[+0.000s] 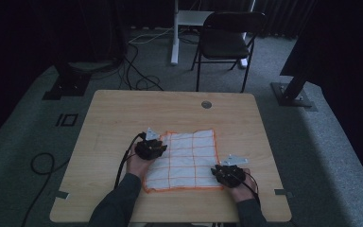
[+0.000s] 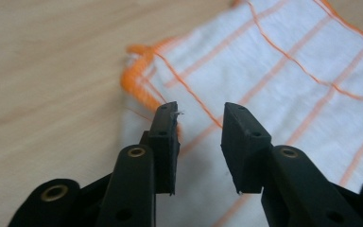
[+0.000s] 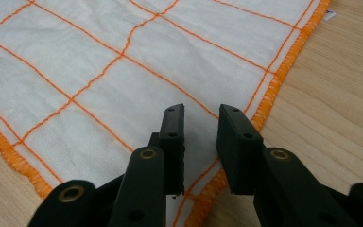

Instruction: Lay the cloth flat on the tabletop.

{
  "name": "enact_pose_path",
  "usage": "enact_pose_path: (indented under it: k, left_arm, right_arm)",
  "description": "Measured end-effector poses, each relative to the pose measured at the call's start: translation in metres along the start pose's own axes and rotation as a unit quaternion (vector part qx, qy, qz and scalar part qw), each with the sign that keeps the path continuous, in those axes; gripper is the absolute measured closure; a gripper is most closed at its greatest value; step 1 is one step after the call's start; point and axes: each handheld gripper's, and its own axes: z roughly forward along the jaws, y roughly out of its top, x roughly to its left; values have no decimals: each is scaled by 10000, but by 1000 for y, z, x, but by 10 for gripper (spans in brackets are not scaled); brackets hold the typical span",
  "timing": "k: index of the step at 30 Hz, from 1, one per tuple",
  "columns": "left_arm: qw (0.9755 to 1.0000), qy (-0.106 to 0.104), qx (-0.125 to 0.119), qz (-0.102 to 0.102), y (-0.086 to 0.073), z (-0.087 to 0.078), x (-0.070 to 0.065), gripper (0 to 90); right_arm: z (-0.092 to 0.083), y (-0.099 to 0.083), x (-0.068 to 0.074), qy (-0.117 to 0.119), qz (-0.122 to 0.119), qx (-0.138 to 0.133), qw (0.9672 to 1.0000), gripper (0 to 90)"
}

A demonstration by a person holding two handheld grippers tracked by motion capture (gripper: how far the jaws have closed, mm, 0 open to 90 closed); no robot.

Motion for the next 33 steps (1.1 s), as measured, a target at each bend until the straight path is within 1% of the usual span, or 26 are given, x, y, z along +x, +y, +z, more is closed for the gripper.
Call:
enact_pose_path:
  k: [4, 6, 9, 11, 13, 14, 17, 21, 22, 26, 29, 31, 33]
  left_arm:
    - [9998, -74, 166, -97, -5, 3, 2, 656]
    - [9998, 15, 194, -89, -6, 3, 4, 648]
    - [9994, 164, 213, -217, -8, 1, 11, 648]
    - [9989, 268, 189, -323, -8, 0, 18, 633]
    - [9982, 428, 166, -388, -9, -1, 25, 621]
    - [9979, 478, 163, -394, -9, -1, 30, 619]
    - [9968, 597, 136, -513, -8, 1, 41, 620]
    - [9958, 682, 146, -601, -5, 6, 52, 621]
    - [9955, 692, 112, -632, -5, 7, 54, 622]
    - [9941, 790, 116, -735, -5, 5, 63, 618]
    - [9930, 882, 149, -773, -6, 3, 67, 626]
    - [9925, 900, 163, -810, -6, 2, 67, 631]
    - [9925, 890, 118, -827, -5, 3, 66, 633]
  right_arm:
    - [0, 0, 0, 2, 6, -10, 10000, 722]
    - [0, 0, 0, 11, 10, -6, 10000, 722]
    - [0, 0, 0, 0, 12, -12, 10000, 720]
    - [0, 0, 0, -2, 10, -13, 10000, 720]
    - [0, 0, 0, -8, 3, -10, 10000, 719]
    - [0, 0, 0, -7, 4, -11, 10000, 719]
    - [0, 0, 0, -1, 3, -14, 10000, 718]
    - [0, 0, 0, -2, 15, -10, 10000, 718]
    - [0, 0, 0, -7, 21, -8, 10000, 718]
    - [-1, 0, 2, -22, 19, 22, 10000, 721]
    - [-3, -2, 4, -24, -9, 60, 10000, 732]
    - [-5, -3, 5, 2, -18, 86, 10000, 736]
    - [-7, -3, 5, 46, 0, 138, 9999, 739]
